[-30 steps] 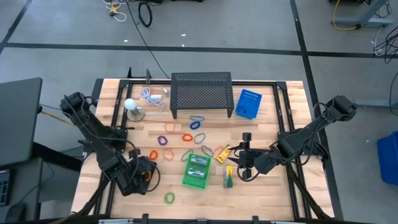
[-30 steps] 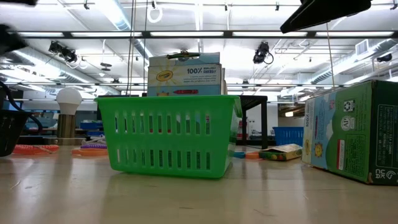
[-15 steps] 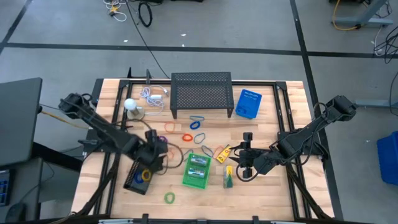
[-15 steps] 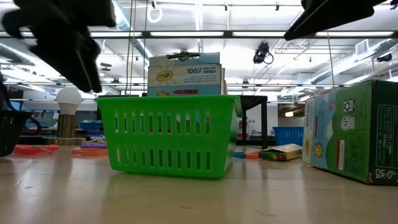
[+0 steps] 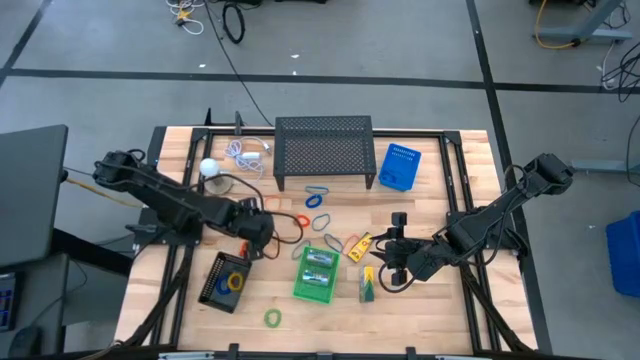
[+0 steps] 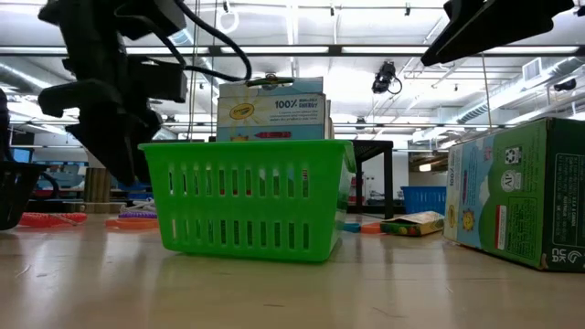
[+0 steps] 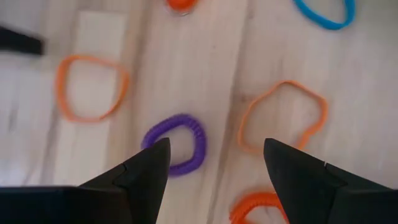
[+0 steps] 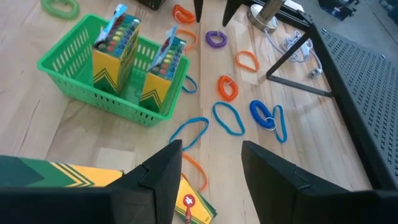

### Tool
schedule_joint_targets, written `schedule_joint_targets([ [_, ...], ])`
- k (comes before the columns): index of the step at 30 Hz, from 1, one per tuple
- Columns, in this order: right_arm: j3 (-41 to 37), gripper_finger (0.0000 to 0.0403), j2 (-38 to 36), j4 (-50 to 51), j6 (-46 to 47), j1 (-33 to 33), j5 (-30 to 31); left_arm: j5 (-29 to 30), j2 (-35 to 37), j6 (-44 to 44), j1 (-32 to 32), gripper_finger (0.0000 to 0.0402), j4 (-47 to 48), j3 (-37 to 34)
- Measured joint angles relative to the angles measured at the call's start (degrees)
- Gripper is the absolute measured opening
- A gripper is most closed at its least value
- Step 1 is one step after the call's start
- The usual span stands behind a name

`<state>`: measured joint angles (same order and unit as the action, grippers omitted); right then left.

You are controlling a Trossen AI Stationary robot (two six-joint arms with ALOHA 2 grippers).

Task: Pick & Place Office Desk Supplies
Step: Put the violet spring keychain into the black bin

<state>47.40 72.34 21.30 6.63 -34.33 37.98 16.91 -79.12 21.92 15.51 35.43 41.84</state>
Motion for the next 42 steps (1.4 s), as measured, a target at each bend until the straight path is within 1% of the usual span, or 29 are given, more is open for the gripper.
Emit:
schedule_joint_targets([
  [2, 0.0, 0.0176, 0.0, 0.1, 0.0, 0.0, 0.0, -0.9, 0.0, -1.4, -0.9, 0.0267, -1.4, -0.8],
  [8, 0.0, 0.0176, 0.0, 0.1, 0.0, 0.0, -0.1, -2.1, 0.0, -2.6, -3.9, 0.0251, -1.3, -2.7],
  [16, 0.0, 0.0176, 0.0, 0.1, 0.0, 0.0, -0.1, -3.8, -1.2, -3.5, -4.3, 0.0241, -2.7, -3.9],
  [25, 0.0, 0.0176, 0.0, 0.1, 0.2, 0.0, 0.0, -4.1, -7.2, -6.5, -5.1, 0.024, -4.1, -3.6],
  [29, 0.0, 0.0176, 0.0, 0.1, 0.2, 0.0, 0.0, -3.8, -8.1, -7.3, -5.1, 0.0233, -4.3, -3.6],
  [32, 0.0, 0.0176, 0.0, 0.0, 0.2, 0.0, 0.0, -3.9, -8.1, -7.3, -5.1, 0.021, -4.5, -3.7],
  [35, 0.0, 0.0176, 0.0, 0.0, 0.2, 0.0, 0.0, -4.1, -8.1, -7.0, -5.1, 0.0172, -4.8, -3.8],
  [38, 0.0, 0.0176, 0.0, 0.0, 0.2, 0.0, 0.0, -4.5, -8.2, -6.7, -5.0, 0.0118, -5.1, -3.8],
  [42, 0.0, 0.0176, 0.0, 0.0, 0.2, 0.0, 0.0, -4.7, -8.2, -6.2, -5.0, 0.0033, -5.2, -3.8],
])
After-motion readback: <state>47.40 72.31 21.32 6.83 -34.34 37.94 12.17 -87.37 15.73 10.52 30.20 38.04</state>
